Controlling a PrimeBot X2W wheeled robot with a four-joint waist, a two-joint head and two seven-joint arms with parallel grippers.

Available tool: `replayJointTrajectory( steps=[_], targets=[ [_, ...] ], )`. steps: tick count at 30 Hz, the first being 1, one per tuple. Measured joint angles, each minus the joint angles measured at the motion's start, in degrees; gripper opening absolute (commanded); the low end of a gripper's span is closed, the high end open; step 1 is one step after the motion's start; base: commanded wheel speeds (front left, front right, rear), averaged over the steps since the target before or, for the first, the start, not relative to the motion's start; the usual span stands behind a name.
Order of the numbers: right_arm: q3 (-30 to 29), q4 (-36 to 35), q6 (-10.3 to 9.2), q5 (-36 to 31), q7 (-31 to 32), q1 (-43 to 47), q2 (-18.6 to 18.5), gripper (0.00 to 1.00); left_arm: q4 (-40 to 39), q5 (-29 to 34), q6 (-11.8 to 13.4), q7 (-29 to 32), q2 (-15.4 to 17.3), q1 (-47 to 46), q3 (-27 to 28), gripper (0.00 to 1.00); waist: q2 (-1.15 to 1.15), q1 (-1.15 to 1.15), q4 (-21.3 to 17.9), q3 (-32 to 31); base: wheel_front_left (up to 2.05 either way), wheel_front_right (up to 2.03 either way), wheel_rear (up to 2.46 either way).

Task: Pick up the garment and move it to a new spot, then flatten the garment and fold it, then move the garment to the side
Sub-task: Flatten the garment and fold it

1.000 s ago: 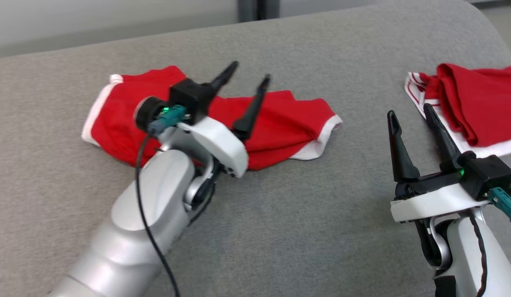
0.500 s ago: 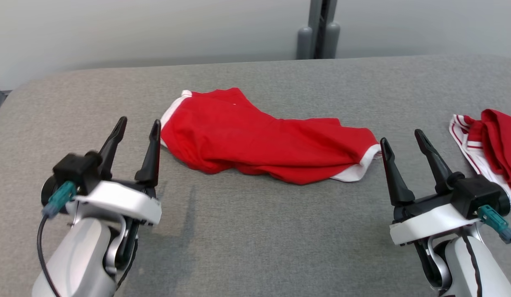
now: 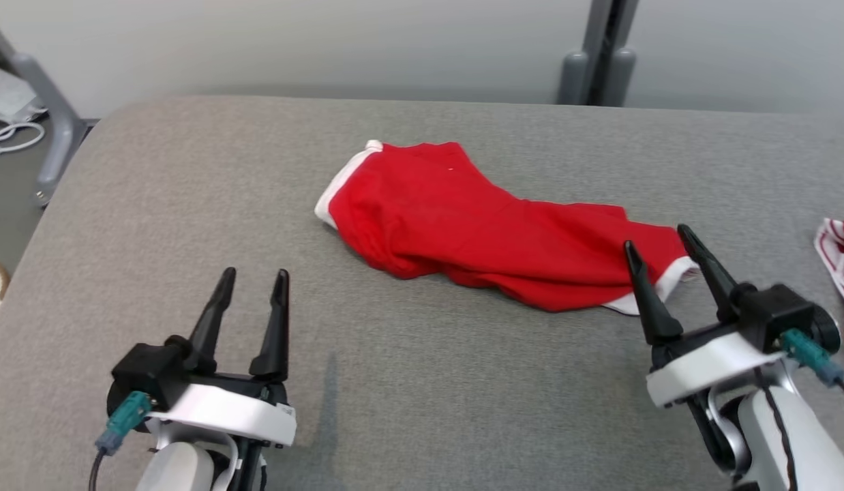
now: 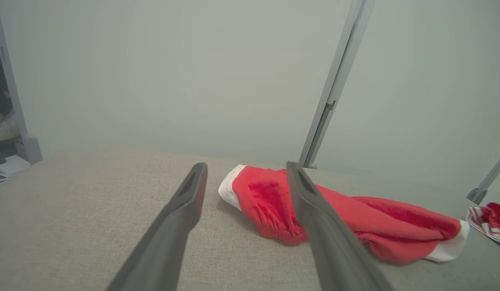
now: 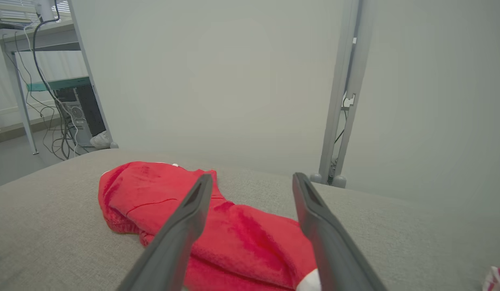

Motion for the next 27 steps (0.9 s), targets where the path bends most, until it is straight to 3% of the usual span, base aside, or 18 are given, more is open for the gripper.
replayJointTrajectory(
  steps=[9, 13, 20, 27],
  targets=[
    [4.70, 7.15, 0.00, 6.16, 9.26, -14.43, -6.66, 1.00, 1.81, 2.86, -2.11, 0.00, -3.59, -1.30, -0.13, 1.00, 0.00, 0.00, 7.93, 3.32, 0.00, 0.00, 0.00],
    [5.52, 13.30, -0.01, 13.91, 15.90, -22.49, -8.53, 1.00, 2.03, 2.50, -2.65, 0.00, -4.05, -1.66, -0.67, 1.00, 0.00, 0.00, 11.88, 5.83, 0.00, 0.00, 0.00],
    [8.43, 23.92, -0.01, 20.83, 24.32, -33.64, -11.27, 1.00, 0.98, -1.93, -1.99, 0.00, -4.16, -2.58, -4.24, 1.00, 0.00, 0.00, 17.07, 9.87, 0.00, 0.00, 0.00],
    [14.56, 32.23, -0.01, 22.86, 30.62, -42.36, -12.96, 1.00, -0.99, -5.25, -0.02, 0.00, -4.13, -3.32, -6.45, 1.00, 0.00, 0.00, 20.87, 14.20, 0.00, 0.00, 0.00]
  ],
)
